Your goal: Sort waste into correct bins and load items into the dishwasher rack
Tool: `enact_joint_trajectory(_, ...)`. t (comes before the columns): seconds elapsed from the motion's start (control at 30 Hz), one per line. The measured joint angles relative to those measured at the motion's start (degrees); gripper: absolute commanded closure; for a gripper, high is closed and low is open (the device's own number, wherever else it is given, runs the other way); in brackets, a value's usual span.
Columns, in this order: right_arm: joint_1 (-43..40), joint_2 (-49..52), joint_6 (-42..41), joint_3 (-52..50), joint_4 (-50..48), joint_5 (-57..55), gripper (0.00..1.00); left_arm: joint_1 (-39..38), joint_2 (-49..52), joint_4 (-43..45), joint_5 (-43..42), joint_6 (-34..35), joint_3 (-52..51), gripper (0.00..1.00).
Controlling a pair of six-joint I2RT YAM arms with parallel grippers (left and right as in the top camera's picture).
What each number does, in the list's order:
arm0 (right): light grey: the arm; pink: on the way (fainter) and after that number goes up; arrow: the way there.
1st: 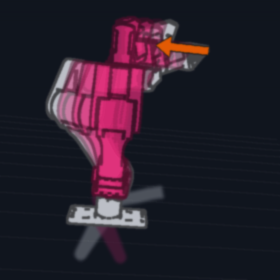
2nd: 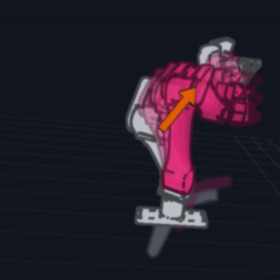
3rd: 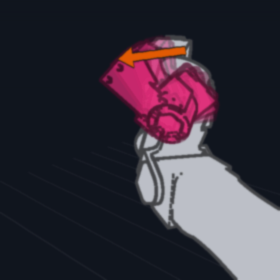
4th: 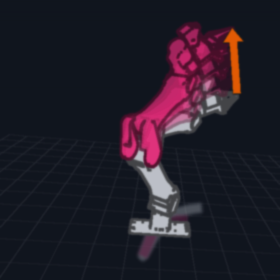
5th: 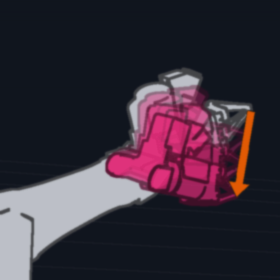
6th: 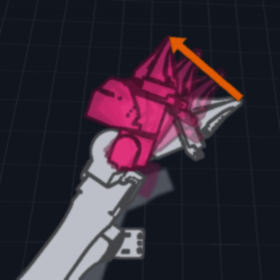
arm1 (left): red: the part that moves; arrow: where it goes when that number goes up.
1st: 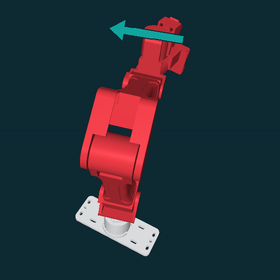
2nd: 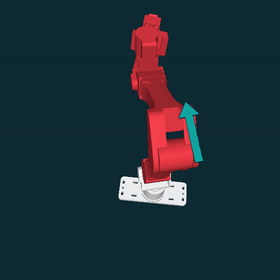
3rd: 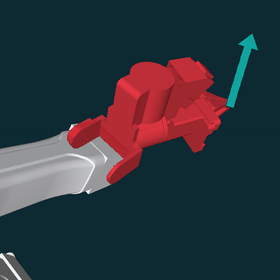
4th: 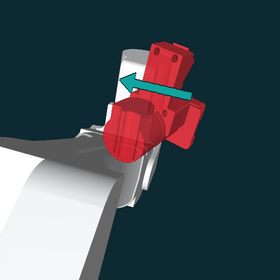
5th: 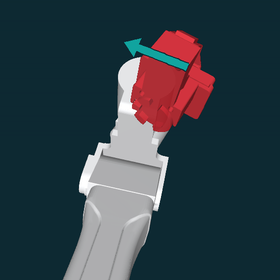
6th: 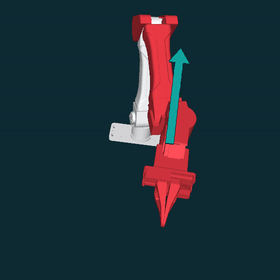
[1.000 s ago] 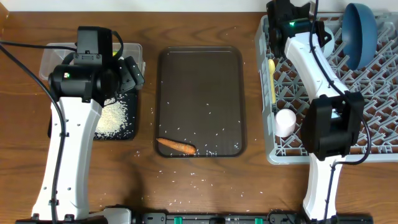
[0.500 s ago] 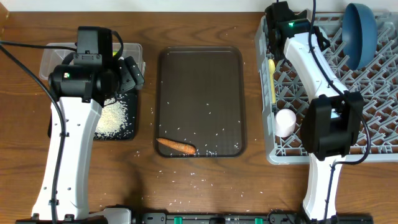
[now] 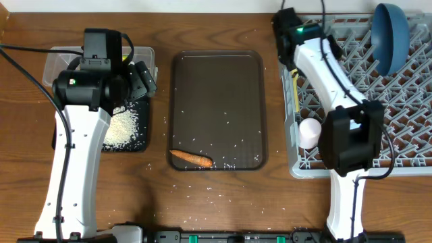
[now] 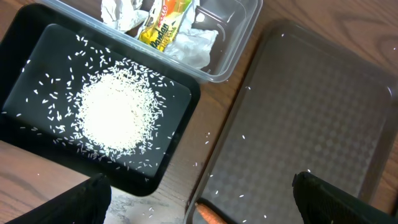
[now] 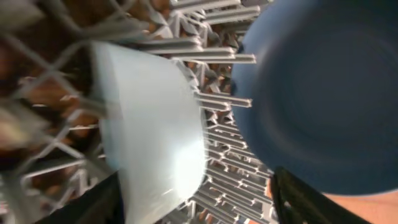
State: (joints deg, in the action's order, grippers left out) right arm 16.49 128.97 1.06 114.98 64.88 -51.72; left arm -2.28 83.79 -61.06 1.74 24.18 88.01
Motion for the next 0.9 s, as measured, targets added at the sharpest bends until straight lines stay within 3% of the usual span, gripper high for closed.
enact_joint_trajectory(0.33, 4.98, -6.12, -0.42, -0.2, -1.49, 4.5, 0.11, 0.0, 0.0, 0.0, 0.0, 0.0, 0.0, 0.05)
enact_joint_trajectory(0.67, 13.68, -11.37, 1.9, -0.24, -1.38, 41.88, 0.14, 0.0, 0.0, 0.0, 0.0, 0.0, 0.0, 0.05)
enact_joint_trajectory(0.9, 14.49, -10.99, 1.4, -0.31, 1.77, 54.42, 0.16, 0.0, 0.0, 0.0, 0.0, 0.0, 0.0, 0.05)
